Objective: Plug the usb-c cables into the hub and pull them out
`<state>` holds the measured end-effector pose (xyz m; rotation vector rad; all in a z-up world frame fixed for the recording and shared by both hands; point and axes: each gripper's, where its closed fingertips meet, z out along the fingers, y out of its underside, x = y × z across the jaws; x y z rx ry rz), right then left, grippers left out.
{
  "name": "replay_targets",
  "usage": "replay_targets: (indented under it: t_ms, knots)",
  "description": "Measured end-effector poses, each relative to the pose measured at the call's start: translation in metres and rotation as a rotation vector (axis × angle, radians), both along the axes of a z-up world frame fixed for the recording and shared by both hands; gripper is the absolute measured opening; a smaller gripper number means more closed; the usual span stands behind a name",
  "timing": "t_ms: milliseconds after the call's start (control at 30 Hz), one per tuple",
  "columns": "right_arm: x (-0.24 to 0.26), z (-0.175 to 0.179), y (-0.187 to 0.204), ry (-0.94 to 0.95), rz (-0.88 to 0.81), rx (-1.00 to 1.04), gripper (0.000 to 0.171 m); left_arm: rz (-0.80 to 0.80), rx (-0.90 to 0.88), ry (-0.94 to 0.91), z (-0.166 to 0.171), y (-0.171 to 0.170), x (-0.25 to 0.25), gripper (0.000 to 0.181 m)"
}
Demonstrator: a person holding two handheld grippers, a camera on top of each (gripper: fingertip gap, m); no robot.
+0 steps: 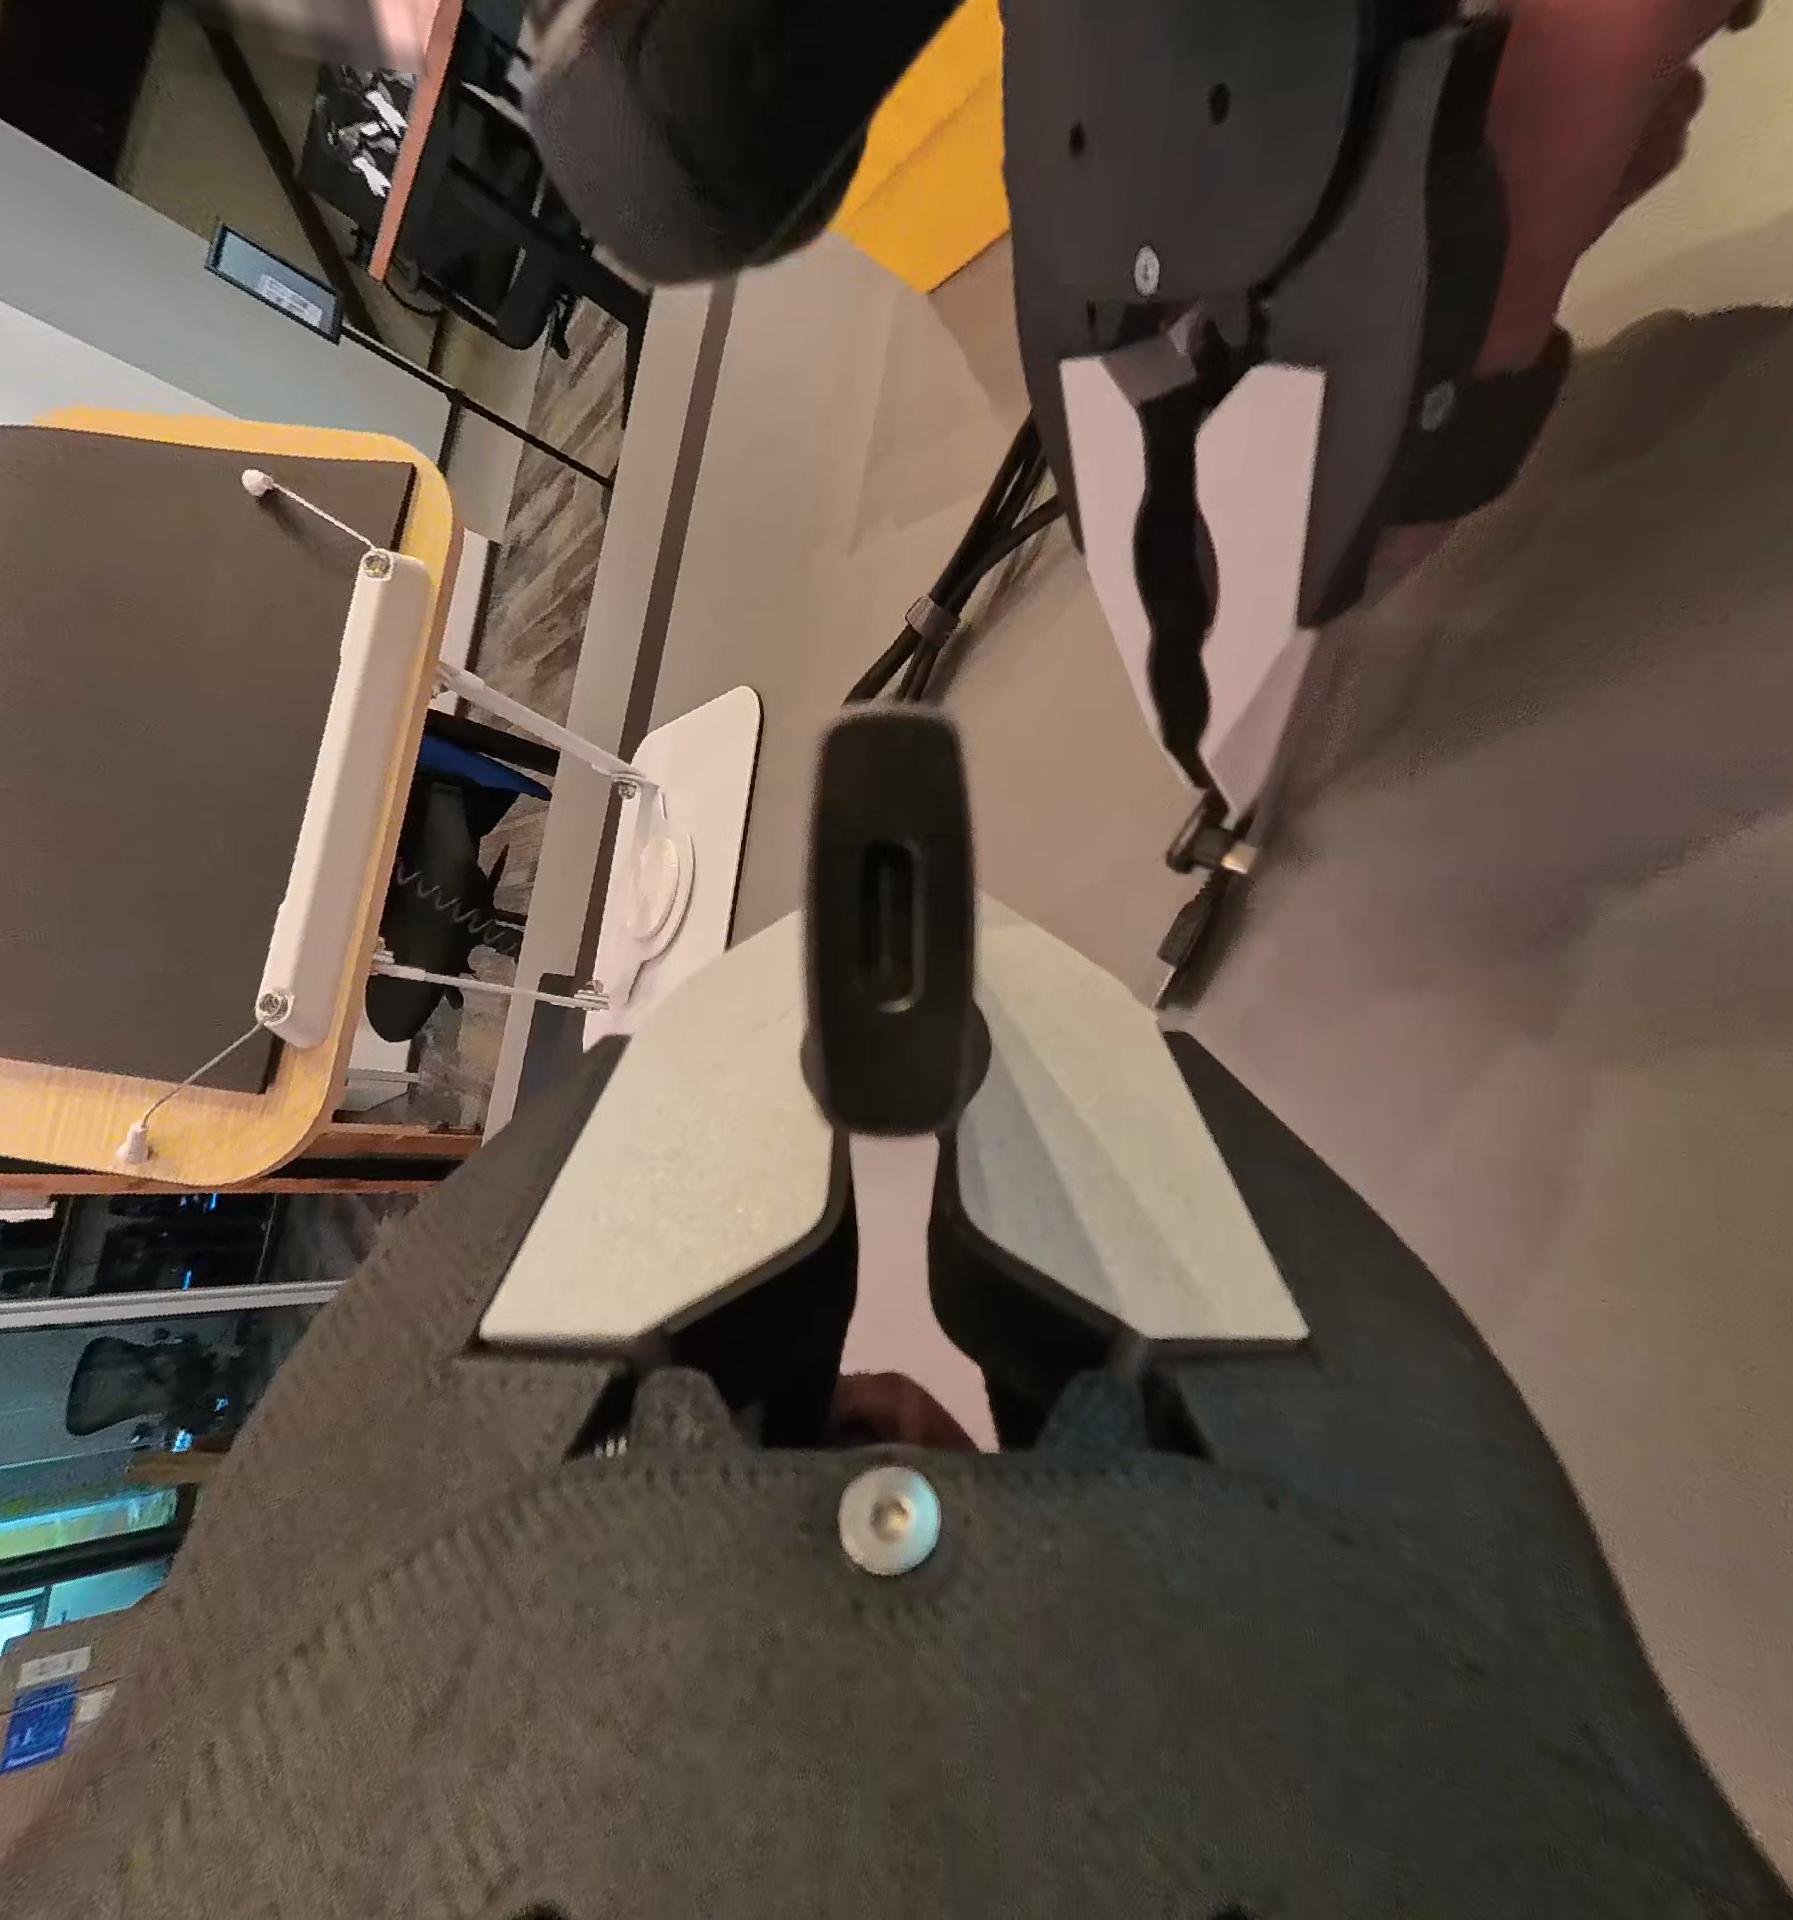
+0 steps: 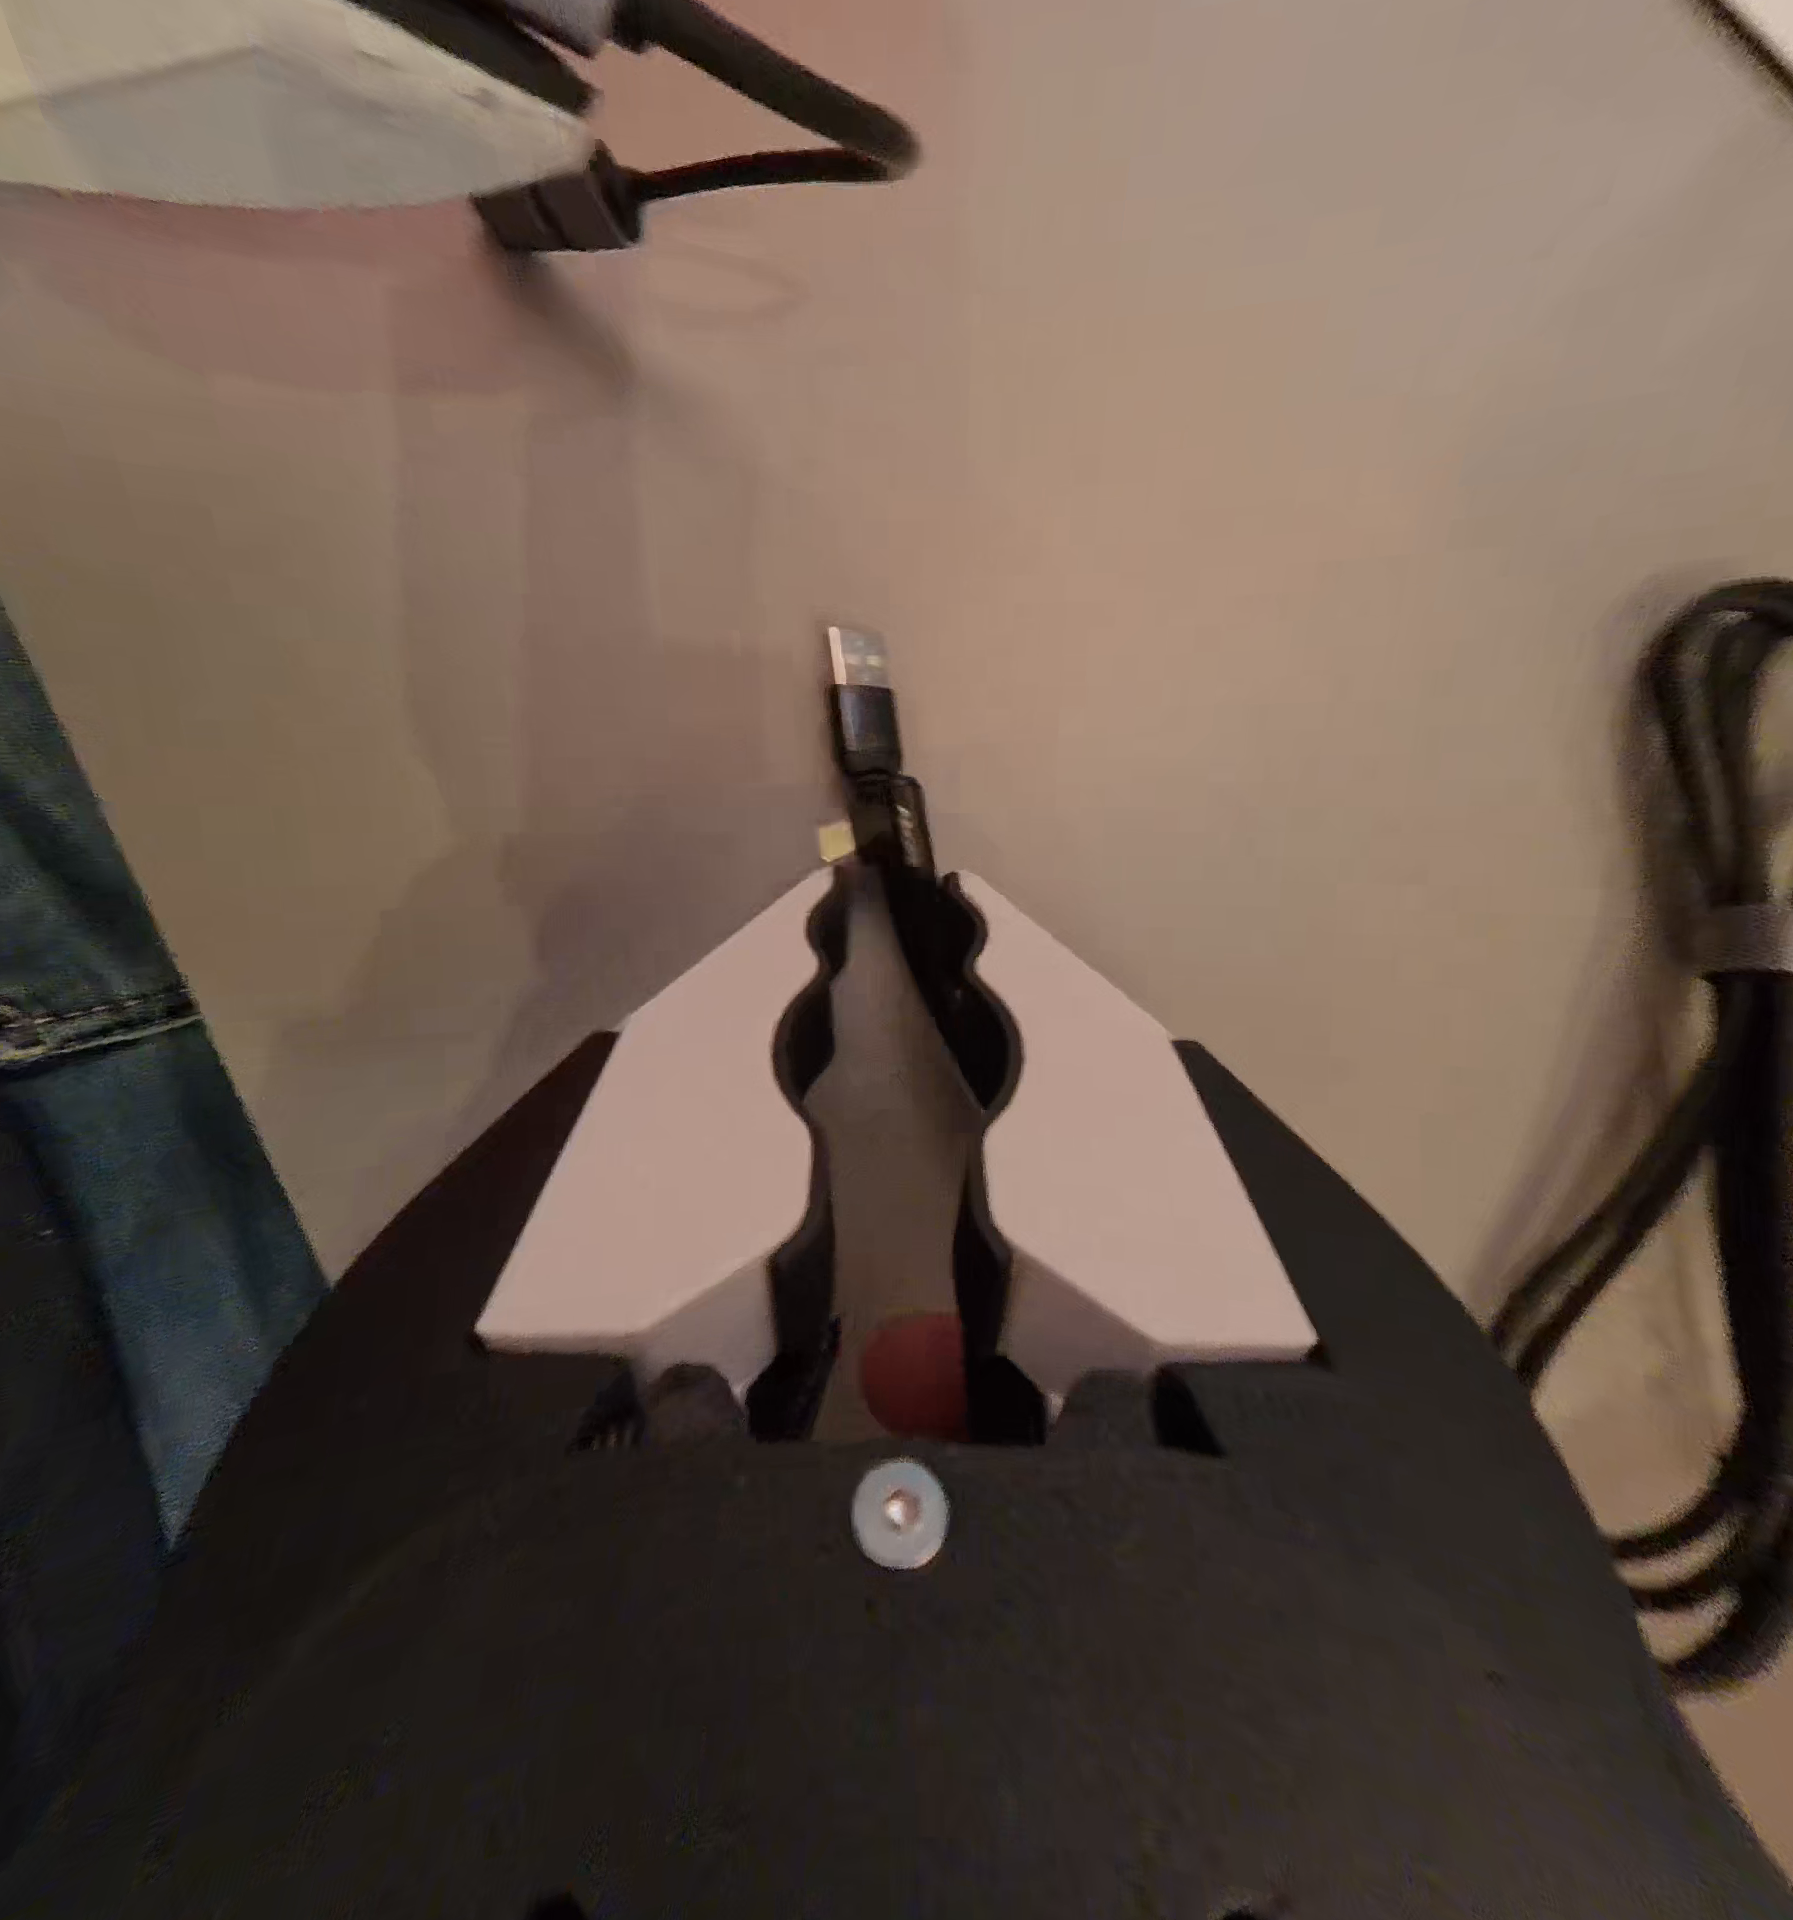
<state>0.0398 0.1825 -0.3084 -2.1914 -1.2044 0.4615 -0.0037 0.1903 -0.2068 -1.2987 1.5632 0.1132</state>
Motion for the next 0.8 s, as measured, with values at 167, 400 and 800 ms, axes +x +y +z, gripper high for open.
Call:
replay_targets:
  t_ms: [167, 400, 800]
  knots:
    - [-0.009, 0.015, -0.01, -0.041, 0.237, 0.104, 0.022, 0.0, -0.006, 0.001, 0.001, -0.001, -0.002, 0.01]
    - [-0.005, 0.025, -0.004, -0.366, 0.864, 0.481, 0.032, -0.016, -0.001, 0.008, 0.004, -0.002, -0.004, 0.01]
    - [-0.01, -0.008, 0.0, -0.504, 1.232, 0.489, 0.025, -0.03, 0.017, 0.02, 0.008, 0.001, -0.011, 0.011]
